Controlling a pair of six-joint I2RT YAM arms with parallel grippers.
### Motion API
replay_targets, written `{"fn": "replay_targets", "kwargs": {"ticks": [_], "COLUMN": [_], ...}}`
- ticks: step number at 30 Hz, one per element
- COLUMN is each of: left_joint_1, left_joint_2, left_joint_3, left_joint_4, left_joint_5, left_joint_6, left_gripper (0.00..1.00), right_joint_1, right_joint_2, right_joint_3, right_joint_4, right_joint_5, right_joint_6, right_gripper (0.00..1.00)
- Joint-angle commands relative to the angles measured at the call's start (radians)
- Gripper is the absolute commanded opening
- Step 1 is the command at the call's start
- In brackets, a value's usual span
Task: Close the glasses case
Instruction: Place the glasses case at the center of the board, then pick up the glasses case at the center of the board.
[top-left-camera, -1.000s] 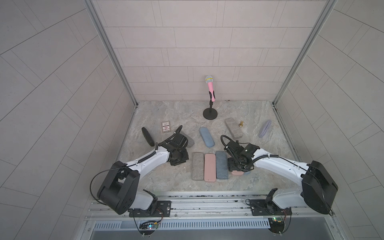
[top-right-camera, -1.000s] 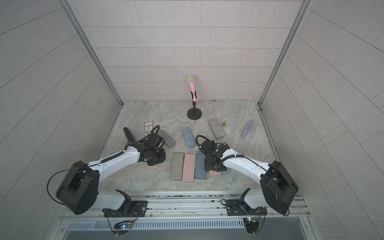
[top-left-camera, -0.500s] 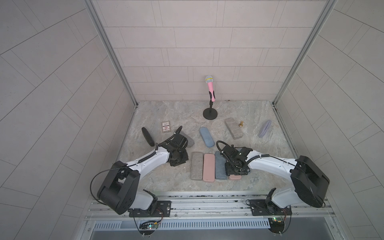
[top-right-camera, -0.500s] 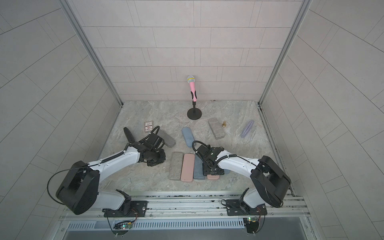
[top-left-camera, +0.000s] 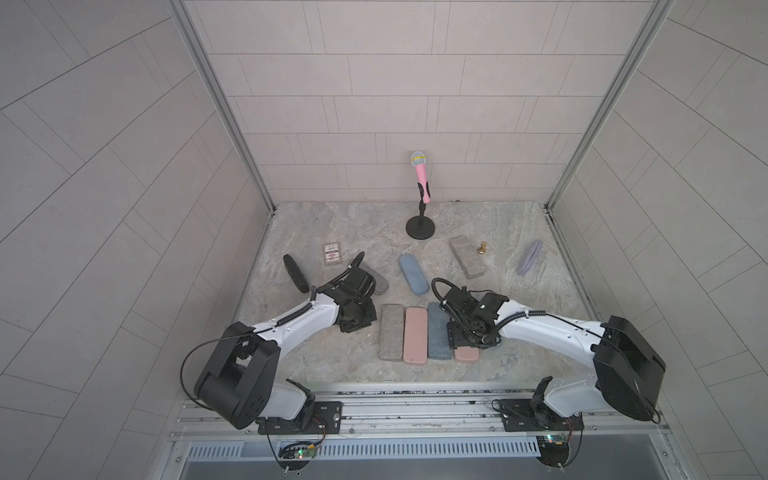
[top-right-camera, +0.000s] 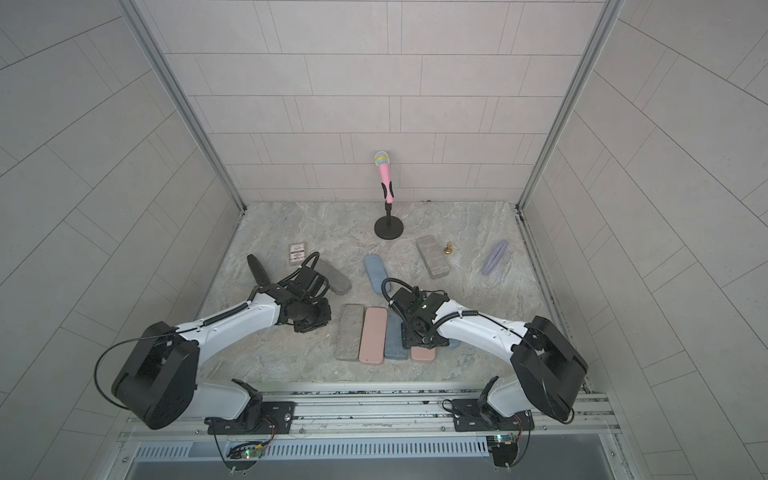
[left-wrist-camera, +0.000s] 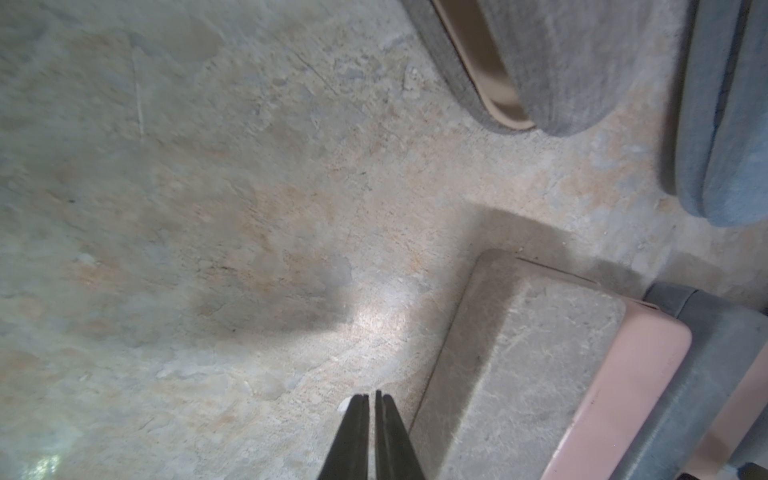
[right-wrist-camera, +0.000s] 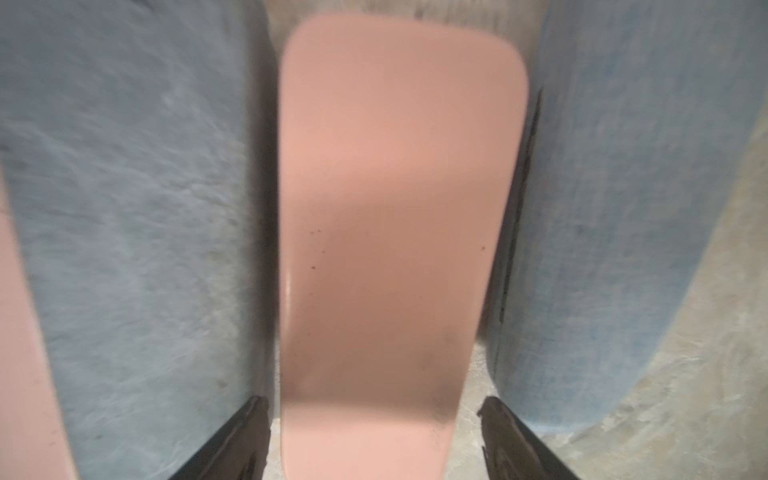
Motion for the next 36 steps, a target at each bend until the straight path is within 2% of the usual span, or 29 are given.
{"fn": "replay_targets", "kwargs": {"ticks": [1,7,12,21,29,36], "left_joint_1": [0.005,0.005,0.005,0.005,0.005,0.005], "left_joint_2": [-0.006,-0.013,-0.014,-0.005,-0.006,-0.002], "left_joint_3": [-0.004,0.001,0.007,0.012,0.01,0.016], "left_joint_4": [-0.009,-0.021,-0.029,-0.028,-0.026,-0.032], "left_joint_5": [-0.011,-0.018,-0.021,-0.011,-0.007,-0.008], "left_joint_6": [-0.003,0.001,0.008,0.019,0.02,0.023], "left_gripper": [0.12,0.12,0.12,0.12,0.12,0.12], "right_joint_1": [0.004,-0.029,-0.111,-0.271,-0.302,-0.334], "right_joint_2": [-0.042,-0.034,0.007,0.045,0.141,0.15], "right_joint_3": [0.037,0.048,0.049,0.026,-0.009,-0.022], "right_joint_4": [-0.088,-0.132,-0.118,-0.059,0.009,0.032], "right_joint_5": [0.064,0.143,0.186,0.116,0.078,0.077], "right_joint_6": [0.009,0.012,-0.019,-0.15,-0.166,-0.166], "right_gripper": [0.85,0.86,0.87,0.87,0.87,0.86]}}
